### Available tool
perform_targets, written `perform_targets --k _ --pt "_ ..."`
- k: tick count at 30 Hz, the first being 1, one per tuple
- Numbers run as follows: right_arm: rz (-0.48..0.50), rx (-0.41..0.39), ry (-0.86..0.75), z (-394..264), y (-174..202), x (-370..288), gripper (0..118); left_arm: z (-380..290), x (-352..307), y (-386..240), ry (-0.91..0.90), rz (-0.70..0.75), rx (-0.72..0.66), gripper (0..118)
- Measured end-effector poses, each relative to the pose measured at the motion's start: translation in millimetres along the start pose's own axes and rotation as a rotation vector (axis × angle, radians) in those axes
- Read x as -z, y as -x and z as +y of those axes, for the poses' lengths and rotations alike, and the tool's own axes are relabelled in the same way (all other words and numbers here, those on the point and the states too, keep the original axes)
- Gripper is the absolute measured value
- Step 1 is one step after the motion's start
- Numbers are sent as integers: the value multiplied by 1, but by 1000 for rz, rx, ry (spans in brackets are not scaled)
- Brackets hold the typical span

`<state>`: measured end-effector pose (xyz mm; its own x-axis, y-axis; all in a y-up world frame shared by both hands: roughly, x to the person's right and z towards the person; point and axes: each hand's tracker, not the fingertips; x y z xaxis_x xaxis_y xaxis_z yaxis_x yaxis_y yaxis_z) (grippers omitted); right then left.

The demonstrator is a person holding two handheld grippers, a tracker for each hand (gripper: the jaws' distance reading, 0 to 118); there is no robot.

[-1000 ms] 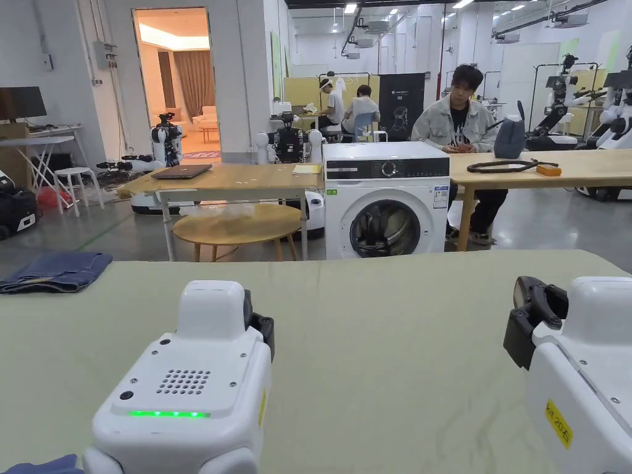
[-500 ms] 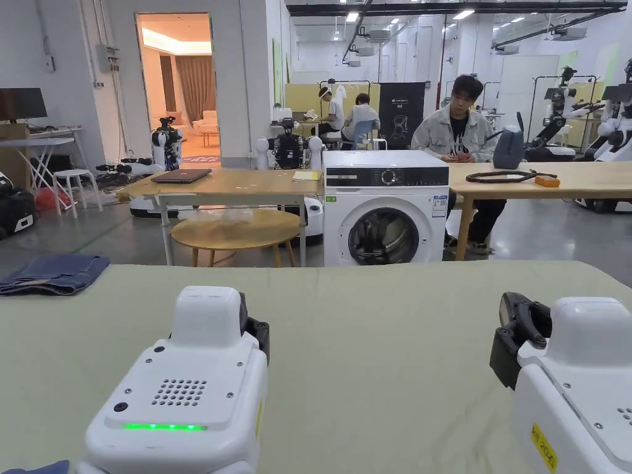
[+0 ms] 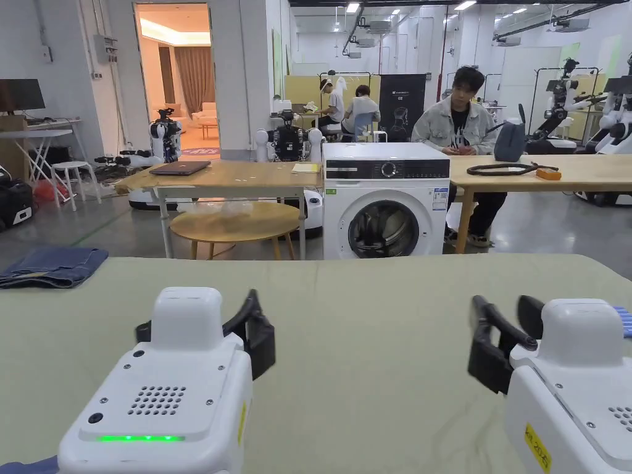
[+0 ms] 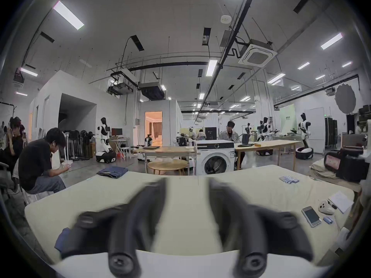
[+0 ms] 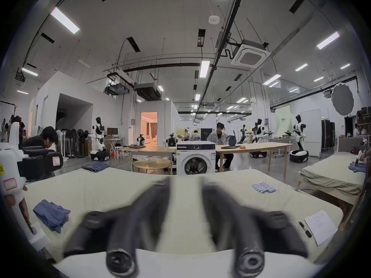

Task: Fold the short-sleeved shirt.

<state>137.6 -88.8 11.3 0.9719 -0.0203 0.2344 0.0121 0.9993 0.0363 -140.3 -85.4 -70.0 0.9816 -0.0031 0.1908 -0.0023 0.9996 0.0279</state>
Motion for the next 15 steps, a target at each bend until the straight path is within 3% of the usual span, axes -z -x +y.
perform_targets --k 1,3,10,15 --pt "0 1 20 -1 0 3 118 -1 3 2 31 -4 -20 118" --pt "-4 3 -38 -1 -2 7 118 -2 4 4 8 -72 -55 118" --pt "14 -23 22 7 4 16 118 -14 6 -1 42 -19 28 118" --pt "51 -30 64 2 9 14 118 -13 8 -3 52 -33 10 118"
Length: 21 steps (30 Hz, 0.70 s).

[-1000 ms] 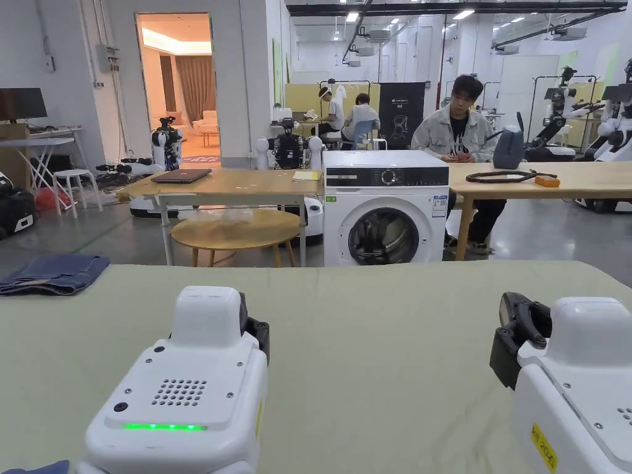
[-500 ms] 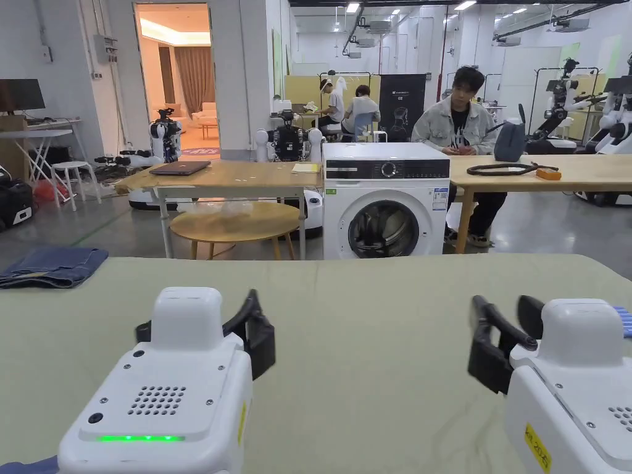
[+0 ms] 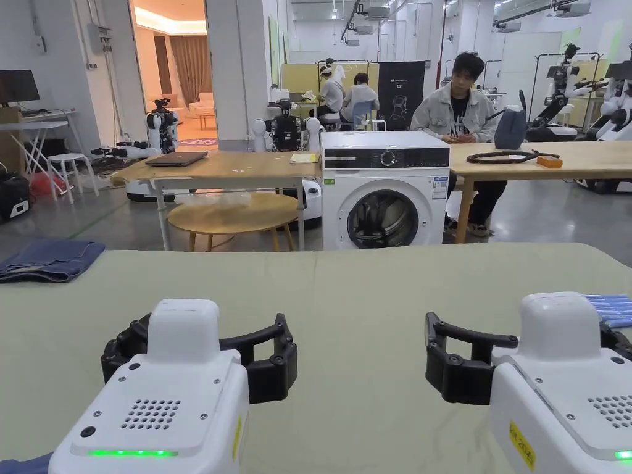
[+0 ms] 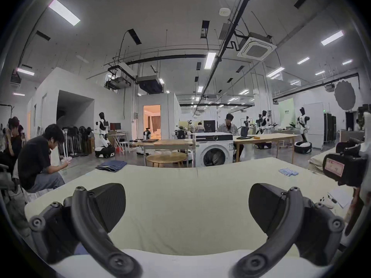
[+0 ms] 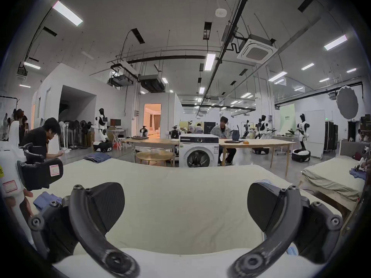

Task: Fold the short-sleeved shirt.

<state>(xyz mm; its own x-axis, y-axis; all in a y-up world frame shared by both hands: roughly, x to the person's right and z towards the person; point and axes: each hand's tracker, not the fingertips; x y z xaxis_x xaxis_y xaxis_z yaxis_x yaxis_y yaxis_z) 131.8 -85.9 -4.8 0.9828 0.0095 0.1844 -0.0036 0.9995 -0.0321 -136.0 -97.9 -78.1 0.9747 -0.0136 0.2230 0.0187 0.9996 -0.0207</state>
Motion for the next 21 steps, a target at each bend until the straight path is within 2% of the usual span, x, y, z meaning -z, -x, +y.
perform_targets --k 4,6,8,14,16,18,21 --pt "32 99 113 7 0 3 118 4 2 -1 6 -11 -9 118" --pt "-11 136 198 13 1 5 118 5 0 0 11 -17 -4 118" --pt "-54 171 213 13 1 3 118 6 -1 -1 9 -20 -3 118" --pt "-101 133 232 13 5 0 118 5 -3 2 22 -27 -22 118" --pt "-113 146 248 10 3 0 118 4 -2 1 26 -31 -29 118" --pt "-99 192 254 7 2 1 118 1 0 2 38 -35 -39 118" --pt "-5 272 260 1 -7 2 118 -3 5 1 55 -43 -49 118"
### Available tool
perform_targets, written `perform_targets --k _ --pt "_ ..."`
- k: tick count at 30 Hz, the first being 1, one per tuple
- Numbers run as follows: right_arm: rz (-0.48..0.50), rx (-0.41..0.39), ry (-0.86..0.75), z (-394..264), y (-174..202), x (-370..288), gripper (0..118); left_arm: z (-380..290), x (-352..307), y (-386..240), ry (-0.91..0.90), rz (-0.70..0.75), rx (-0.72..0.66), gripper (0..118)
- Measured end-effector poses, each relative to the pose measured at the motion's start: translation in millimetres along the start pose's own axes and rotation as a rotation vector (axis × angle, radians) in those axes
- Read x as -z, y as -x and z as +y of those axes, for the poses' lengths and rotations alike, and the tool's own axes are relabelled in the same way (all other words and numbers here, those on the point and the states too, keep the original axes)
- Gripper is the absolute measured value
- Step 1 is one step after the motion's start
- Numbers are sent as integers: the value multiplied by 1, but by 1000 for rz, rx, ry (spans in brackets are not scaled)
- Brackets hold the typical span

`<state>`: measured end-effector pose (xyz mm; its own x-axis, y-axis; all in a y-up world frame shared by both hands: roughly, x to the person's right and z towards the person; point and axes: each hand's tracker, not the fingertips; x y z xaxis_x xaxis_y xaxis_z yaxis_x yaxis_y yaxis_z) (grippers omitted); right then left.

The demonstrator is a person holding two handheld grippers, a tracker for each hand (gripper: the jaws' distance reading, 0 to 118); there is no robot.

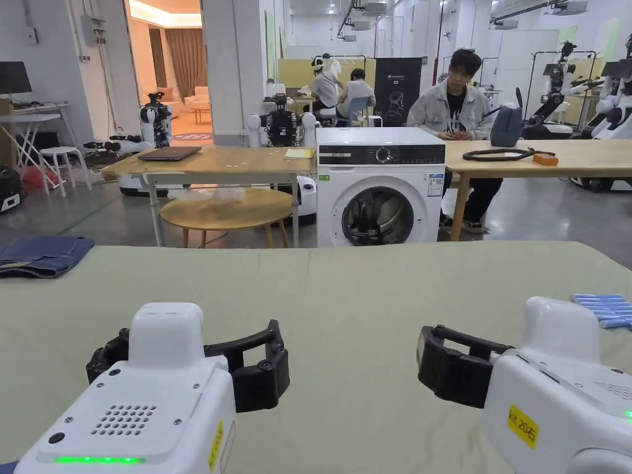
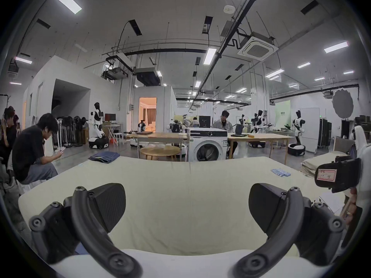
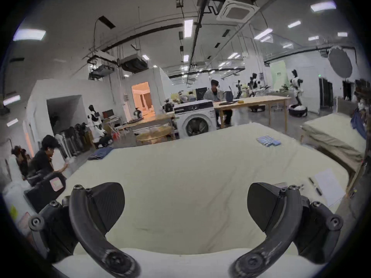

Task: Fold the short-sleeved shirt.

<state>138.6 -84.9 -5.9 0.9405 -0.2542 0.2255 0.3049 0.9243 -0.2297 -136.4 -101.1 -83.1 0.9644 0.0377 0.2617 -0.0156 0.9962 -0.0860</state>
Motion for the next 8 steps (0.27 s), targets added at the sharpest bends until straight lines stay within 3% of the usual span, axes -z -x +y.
perform_targets --k 2,5,8 --pt "-14 -8 -2 -1 0 3 118 -2 3 -1 8 3 1 118" --pt "-122 -75 -64 -7 4 11 118 -7 11 -1 27 -2 -6 118" --pt "-126 -81 -52 -15 0 28 118 -16 24 -2 61 -3 -19 118"
